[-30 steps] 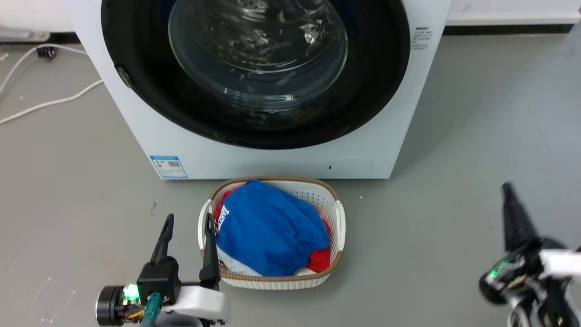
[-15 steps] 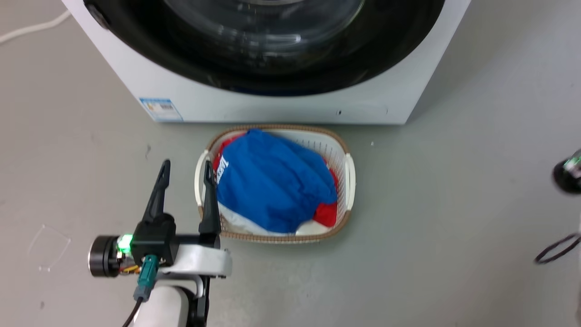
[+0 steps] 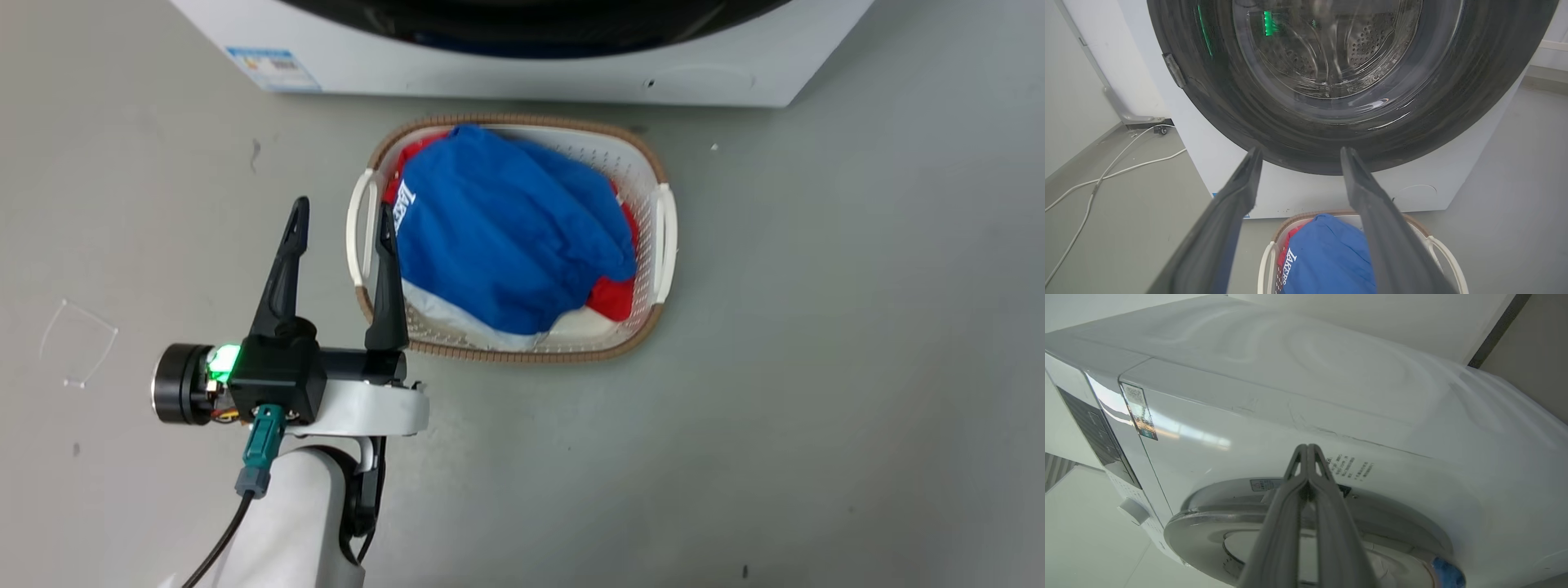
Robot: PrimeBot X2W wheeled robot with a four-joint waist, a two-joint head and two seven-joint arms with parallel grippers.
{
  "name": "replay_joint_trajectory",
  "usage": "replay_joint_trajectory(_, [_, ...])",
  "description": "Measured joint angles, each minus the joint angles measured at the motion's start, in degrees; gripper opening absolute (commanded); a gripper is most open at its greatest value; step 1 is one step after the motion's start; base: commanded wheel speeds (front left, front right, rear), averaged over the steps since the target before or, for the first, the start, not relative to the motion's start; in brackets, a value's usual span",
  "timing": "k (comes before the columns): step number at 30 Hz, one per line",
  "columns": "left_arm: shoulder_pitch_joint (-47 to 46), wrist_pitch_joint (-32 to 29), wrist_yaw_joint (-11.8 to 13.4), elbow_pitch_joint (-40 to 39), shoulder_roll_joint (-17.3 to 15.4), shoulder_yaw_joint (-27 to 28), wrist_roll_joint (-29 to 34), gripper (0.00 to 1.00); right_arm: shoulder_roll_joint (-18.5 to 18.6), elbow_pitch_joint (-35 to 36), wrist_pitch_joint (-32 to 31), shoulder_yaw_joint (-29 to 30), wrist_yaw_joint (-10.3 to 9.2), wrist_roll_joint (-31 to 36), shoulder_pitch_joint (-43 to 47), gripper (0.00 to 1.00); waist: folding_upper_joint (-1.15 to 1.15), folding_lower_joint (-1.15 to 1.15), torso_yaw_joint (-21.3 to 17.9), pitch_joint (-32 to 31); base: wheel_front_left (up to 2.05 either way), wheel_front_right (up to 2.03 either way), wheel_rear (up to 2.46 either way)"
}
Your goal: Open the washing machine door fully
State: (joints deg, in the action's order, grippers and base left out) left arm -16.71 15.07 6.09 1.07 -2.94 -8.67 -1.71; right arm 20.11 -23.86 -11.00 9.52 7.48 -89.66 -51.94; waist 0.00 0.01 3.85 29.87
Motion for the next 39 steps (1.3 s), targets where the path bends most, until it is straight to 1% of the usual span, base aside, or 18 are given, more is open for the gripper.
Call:
replay_joint_trajectory(11, [-2.03,0.00,0.54,-0.44,0.00,-0.94,-0.55,1.00,2.21,-2.64,-7.54,-7.91,0.00,3.61,-9.43,0.00,0.00,0.00,1.45,5.53,0.00,0.00,0.00])
replay_joint_trajectory(17, [-2.98,0.00,1.05,-0.89,0.00,-1.65,-1.04,1.00,3.39,-4.00,-14.15,-12.35,0.00,4.61,-14.08,0.00,0.00,0.00,2.39,7.80,0.00,0.00,0.00])
replay_joint_trajectory(27, [-3.91,0.00,1.91,-0.92,0.01,-2.30,-1.93,1.00,5.14,-6.56,-18.96,-14.44,0.00,5.52,-19.57,0.00,0.00,0.00,3.48,10.02,0.00,0.00,0.00])
replay_joint_trajectory(39, [-4.20,0.00,2.03,-0.07,0.00,-2.14,-2.07,1.00,5.45,-6.72,-22.88,-16.30,-0.09,5.35,-18.07,0.00,0.00,-0.01,3.32,8.49,0.00,0.00,0.00])
